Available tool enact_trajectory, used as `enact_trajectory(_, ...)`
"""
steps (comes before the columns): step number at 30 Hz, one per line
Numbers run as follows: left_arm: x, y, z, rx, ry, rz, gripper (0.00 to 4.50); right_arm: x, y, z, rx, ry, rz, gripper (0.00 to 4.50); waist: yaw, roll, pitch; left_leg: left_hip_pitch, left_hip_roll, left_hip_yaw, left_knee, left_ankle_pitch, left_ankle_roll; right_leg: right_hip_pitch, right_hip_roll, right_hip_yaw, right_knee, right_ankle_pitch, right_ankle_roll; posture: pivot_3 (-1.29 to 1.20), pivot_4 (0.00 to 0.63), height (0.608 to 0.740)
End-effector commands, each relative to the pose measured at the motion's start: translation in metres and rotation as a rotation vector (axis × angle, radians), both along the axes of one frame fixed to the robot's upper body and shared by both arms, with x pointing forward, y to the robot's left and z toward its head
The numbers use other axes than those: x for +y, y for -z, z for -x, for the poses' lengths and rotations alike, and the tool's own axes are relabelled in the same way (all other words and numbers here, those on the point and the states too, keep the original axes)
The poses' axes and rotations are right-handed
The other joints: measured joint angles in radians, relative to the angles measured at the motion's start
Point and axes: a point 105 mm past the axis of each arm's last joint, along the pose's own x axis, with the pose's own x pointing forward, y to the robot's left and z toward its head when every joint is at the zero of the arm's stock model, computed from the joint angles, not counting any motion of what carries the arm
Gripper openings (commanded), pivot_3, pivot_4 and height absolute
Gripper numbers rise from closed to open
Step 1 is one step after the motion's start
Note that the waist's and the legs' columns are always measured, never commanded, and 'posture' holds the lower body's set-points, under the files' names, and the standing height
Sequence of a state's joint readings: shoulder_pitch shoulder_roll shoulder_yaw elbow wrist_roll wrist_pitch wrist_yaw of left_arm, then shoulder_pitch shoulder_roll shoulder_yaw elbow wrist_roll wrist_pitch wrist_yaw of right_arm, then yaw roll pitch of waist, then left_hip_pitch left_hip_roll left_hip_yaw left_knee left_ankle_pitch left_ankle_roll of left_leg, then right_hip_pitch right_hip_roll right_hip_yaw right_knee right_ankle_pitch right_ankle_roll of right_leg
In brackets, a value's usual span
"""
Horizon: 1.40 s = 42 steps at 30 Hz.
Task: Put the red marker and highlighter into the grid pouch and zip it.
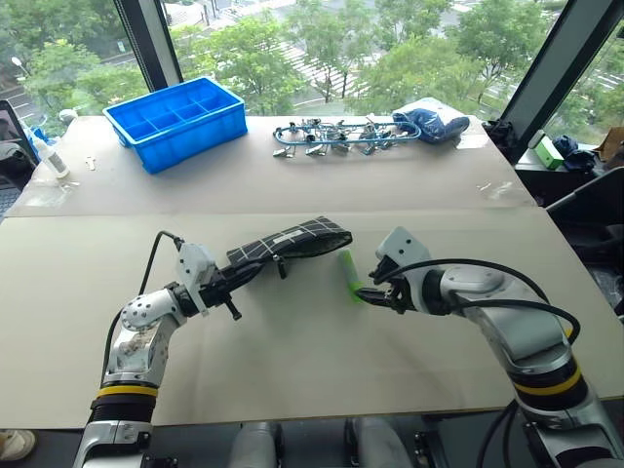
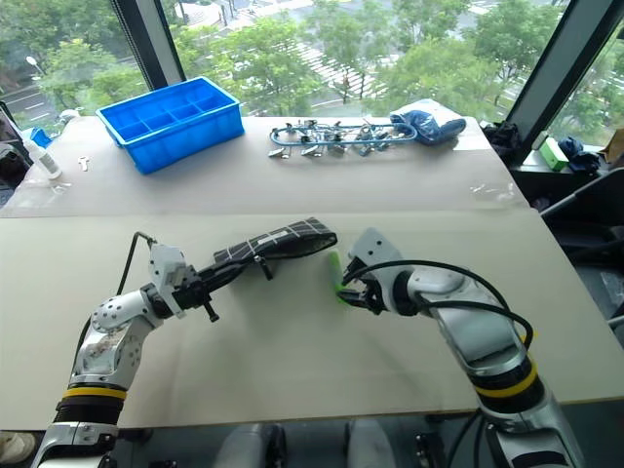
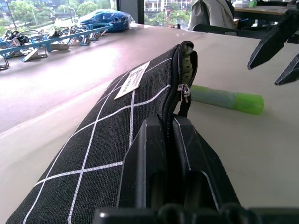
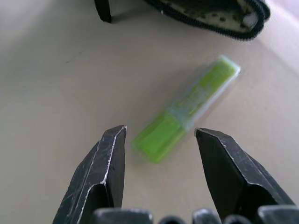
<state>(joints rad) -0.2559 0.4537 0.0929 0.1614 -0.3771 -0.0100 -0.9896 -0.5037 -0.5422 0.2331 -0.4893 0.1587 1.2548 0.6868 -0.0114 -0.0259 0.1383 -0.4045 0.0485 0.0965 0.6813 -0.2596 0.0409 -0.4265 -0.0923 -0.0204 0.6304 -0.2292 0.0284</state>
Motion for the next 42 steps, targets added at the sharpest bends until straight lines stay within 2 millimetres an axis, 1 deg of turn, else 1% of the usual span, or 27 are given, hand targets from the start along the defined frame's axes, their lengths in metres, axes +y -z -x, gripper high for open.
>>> enact_trajectory(1, -0.004, -0.013, -0.001, -0.051, 0.012, 0.009, 0.00, -0.002, -0.001, -0.010, -0.013, 0.100, 0.034, 2.63, 0.002, 0.000, 0.000, 0.000, 0.000, 0.000, 0.000, 0.000, 0.000, 0.000, 0.000, 0.000, 0.000, 0.000, 0.000, 0.00, 0.150, 0.740)
enact_trajectory(4, -0.005, -0.014, -0.002, -0.055, 0.013, 0.011, 0.00, -0.001, -0.001, -0.017, -0.004, 0.146, 0.024, 2.63, 0.003, 0.000, 0.000, -0.001, -0.001, 0.000, 0.000, 0.000, 0.000, 0.000, 0.000, -0.001, -0.001, 0.000, 0.000, 0.00, 0.150, 0.740)
enact_trajectory(9, -0.006, -0.012, 0.000, -0.055, 0.009, 0.017, 0.00, -0.003, 0.005, -0.026, -0.033, 0.174, 0.093, 2.63, 0.002, 0.000, 0.000, -0.001, -0.001, -0.001, 0.000, 0.000, 0.000, 0.000, 0.000, -0.001, -0.001, 0.000, 0.000, 0.00, 0.150, 0.740)
enact_trajectory(16, -0.006, -0.011, 0.000, -0.056, -0.002, 0.027, 0.00, 0.011, 0.017, -0.029, 0.016, 0.180, 0.064, 2.63, -0.003, 0.000, 0.000, -0.001, -0.001, -0.001, 0.000, 0.000, 0.000, 0.001, 0.001, -0.002, -0.001, 0.000, 0.000, 0.00, 0.150, 0.740)
enact_trajectory(20, -0.006, -0.011, 0.000, -0.059, -0.008, 0.029, 0.00, 0.012, 0.024, -0.032, 0.028, 0.189, 0.066, 2.63, -0.006, 0.000, 0.000, 0.000, 0.000, -0.001, 0.000, 0.000, 0.000, 0.001, 0.001, -0.001, 0.000, 0.000, 0.000, 0.00, 0.150, 0.740)
enact_trajectory(22, -0.004, -0.011, 0.000, -0.060, -0.012, 0.030, 0.00, 0.009, 0.027, -0.032, 0.043, 0.192, 0.054, 2.11, -0.006, 0.000, 0.000, 0.000, 0.000, -0.001, 0.000, 0.000, 0.000, 0.001, 0.001, -0.001, 0.000, 0.000, 0.000, 0.00, 0.150, 0.740)
enact_trajectory(23, -0.004, -0.011, 0.000, -0.061, -0.014, 0.030, 0.00, 0.009, 0.027, -0.032, 0.047, 0.192, 0.049, 1.97, -0.005, 0.000, 0.000, 0.000, 0.000, -0.001, 0.000, 0.000, 0.000, 0.001, 0.001, -0.001, 0.000, 0.000, 0.000, 0.00, 0.150, 0.740)
enact_trajectory(24, -0.004, -0.011, 0.000, -0.061, -0.014, 0.030, 0.00, 0.008, 0.027, -0.031, 0.047, 0.190, 0.047, 1.59, -0.004, 0.000, 0.000, 0.000, 0.000, -0.001, 0.000, 0.000, 0.000, 0.001, 0.001, -0.001, 0.000, 0.000, 0.000, 0.00, 0.150, 0.740)
enact_trajectory(26, -0.004, -0.011, 0.000, -0.061, -0.016, 0.029, 0.00, 0.006, 0.027, -0.031, 0.054, 0.191, 0.030, 1.03, -0.003, 0.000, 0.000, 0.000, 0.000, -0.001, 0.000, 0.000, 0.000, 0.001, 0.001, -0.002, 0.000, 0.000, 0.000, 0.00, 0.150, 0.740)
enact_trajectory(30, -0.003, -0.011, 0.000, -0.061, -0.019, 0.027, 0.00, 0.003, 0.024, -0.031, 0.043, 0.193, 0.022, 0.99, -0.003, 0.000, 0.000, 0.000, 0.000, -0.001, 0.000, 0.000, 0.000, 0.001, 0.001, -0.002, 0.000, 0.000, 0.000, 0.00, 0.150, 0.740)
enact_trajectory(34, -0.003, -0.013, -0.001, -0.063, -0.020, 0.027, 0.00, -0.013, 0.007, -0.046, -0.075, 0.225, 0.045, 0.99, 0.001, 0.000, 0.000, 0.000, -0.001, -0.001, 0.000, 0.000, 0.000, 0.001, 0.000, -0.002, 0.000, 0.000, 0.000, 0.00, 0.150, 0.740)
enact_trajectory(36, -0.003, -0.013, -0.001, -0.064, -0.020, 0.026, 0.00, -0.030, -0.015, -0.055, -0.229, 0.205, 0.126, 0.99, 0.002, 0.000, 0.000, 0.000, -0.001, -0.001, 0.000, 0.000, 0.000, 0.001, 0.000, -0.002, -0.001, 0.000, 0.000, 0.00, 0.150, 0.740)
enact_trajectory(37, -0.002, -0.014, -0.001, -0.064, -0.020, 0.026, 0.00, -0.035, -0.022, -0.058, -0.284, 0.194, 0.161, 0.99, 0.003, 0.000, 0.000, -0.001, -0.001, -0.001, 0.000, 0.000, 0.000, 0.001, -0.001, -0.002, -0.001, 0.000, 0.001, 0.00, 0.150, 0.740)
enact_trajectory(38, -0.002, -0.014, -0.001, -0.064, -0.021, 0.024, 0.00, -0.045, -0.035, -0.060, -0.356, 0.178, 0.220, 0.99, 0.004, 0.000, 0.000, -0.001, -0.001, -0.001, 0.000, 0.000, 0.000, 0.001, -0.001, -0.002, -0.001, 0.000, 0.001, 0.00, 0.150, 0.740)
enact_trajectory(39, -0.001, -0.014, -0.001, -0.064, -0.021, 0.023, 0.00, -0.049, -0.049, -0.060, -0.442, 0.135, 0.282, 0.99, 0.003, 0.000, 0.000, -0.001, -0.002, -0.001, 0.000, 0.000, 0.000, 0.001, -0.001, -0.002, -0.001, 0.000, 0.001, 0.00, 0.150, 0.740)
enact_trajectory(40, -0.001, -0.014, -0.001, -0.064, -0.021, 0.021, 0.00, -0.050, -0.057, -0.058, -0.497, 0.099, 0.325, 0.99, 0.002, 0.001, 0.000, -0.002, -0.002, -0.001, 0.000, 0.000, 0.000, 0.000, -0.001, -0.002, -0.002, 0.000, 0.001, 0.00, 0.150, 0.740)
enact_trajectory(42, 0.000, -0.014, -0.002, -0.063, -0.020, 0.020, 0.00, -0.043, -0.067, -0.051, -0.553, 0.004, 0.372, 0.99, -0.002, 0.001, 0.000, -0.002, -0.001, -0.001, 0.000, 0.000, 0.000, 0.000, 0.000, -0.001, -0.002, 0.000, 0.001, 0.00, 0.150, 0.740)
